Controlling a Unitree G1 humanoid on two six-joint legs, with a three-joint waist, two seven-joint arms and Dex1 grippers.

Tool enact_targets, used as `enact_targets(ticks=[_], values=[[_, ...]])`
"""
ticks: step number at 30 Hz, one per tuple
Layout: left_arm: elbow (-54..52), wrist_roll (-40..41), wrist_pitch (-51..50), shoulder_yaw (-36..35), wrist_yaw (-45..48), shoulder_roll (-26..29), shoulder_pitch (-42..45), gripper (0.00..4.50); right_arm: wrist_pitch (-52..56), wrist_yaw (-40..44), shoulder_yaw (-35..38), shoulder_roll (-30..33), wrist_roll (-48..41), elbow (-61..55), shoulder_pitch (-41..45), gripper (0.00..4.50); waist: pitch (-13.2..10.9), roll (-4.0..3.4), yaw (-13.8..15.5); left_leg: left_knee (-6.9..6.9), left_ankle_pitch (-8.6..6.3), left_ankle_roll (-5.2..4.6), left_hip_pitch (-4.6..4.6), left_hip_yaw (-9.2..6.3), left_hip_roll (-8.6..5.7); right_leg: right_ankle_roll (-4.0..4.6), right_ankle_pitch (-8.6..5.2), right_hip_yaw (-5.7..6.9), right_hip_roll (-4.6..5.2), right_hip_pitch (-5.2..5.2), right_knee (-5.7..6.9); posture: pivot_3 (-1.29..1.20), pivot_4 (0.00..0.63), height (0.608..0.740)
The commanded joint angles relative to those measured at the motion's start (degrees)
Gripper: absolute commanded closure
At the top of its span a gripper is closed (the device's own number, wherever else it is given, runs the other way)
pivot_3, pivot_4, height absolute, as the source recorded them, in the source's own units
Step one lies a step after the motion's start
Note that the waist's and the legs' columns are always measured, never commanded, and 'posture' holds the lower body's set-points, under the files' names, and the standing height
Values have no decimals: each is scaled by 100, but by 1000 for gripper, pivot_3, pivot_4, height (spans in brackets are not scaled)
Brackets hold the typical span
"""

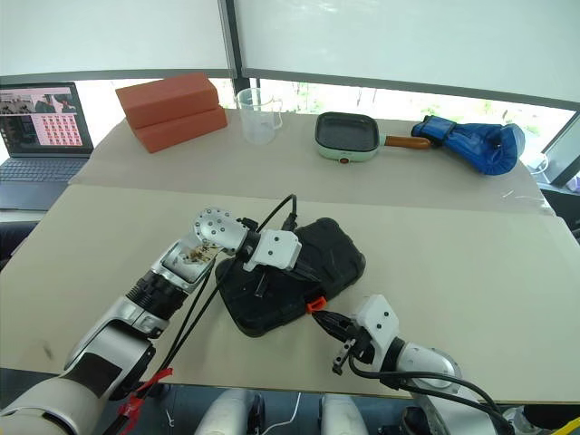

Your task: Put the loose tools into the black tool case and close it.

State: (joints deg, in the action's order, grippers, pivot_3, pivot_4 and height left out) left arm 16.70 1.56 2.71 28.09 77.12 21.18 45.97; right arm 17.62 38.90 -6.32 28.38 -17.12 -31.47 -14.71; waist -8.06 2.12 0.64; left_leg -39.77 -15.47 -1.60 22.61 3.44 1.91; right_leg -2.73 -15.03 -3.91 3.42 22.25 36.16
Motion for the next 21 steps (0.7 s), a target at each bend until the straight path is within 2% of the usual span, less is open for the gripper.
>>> enact_targets(ticks=[1, 14, 20, 21], values=[[327, -438, -69, 347, 20, 36, -159, 4500, -202, 19, 140, 33, -68, -210, 129, 4480, 0, 0, 0, 0, 0, 0, 0, 0, 0, 0, 0, 0, 0, 0, 0, 0, 150, 740], [448, -474, 36, 329, 7, 57, -128, 4500, -158, -96, 175, 47, 70, -146, 511, 4480, 0, 0, -8, -3, 1, 0, -2, 0, 0, 2, 2, 0, -1, 0, 3, 0, 150, 740], [545, -422, -115, 208, -12, 139, -67, 4500, -32, 139, 251, 220, -43, -31, 625, 4480, 0, 0, -15, -6, 9, -6, -10, 2, 1, 3, 12, -4, -2, -5, 3, 0, 150, 740], [516, -363, -191, 141, 7, 193, -71, 3973, 15, 220, 355, 298, -149, -38, 612, 3919, 0, 0, -16, -5, 10, -6, -11, 2, 1, 3, 12, -4, -3, -5, 3, 0, 150, 740]])
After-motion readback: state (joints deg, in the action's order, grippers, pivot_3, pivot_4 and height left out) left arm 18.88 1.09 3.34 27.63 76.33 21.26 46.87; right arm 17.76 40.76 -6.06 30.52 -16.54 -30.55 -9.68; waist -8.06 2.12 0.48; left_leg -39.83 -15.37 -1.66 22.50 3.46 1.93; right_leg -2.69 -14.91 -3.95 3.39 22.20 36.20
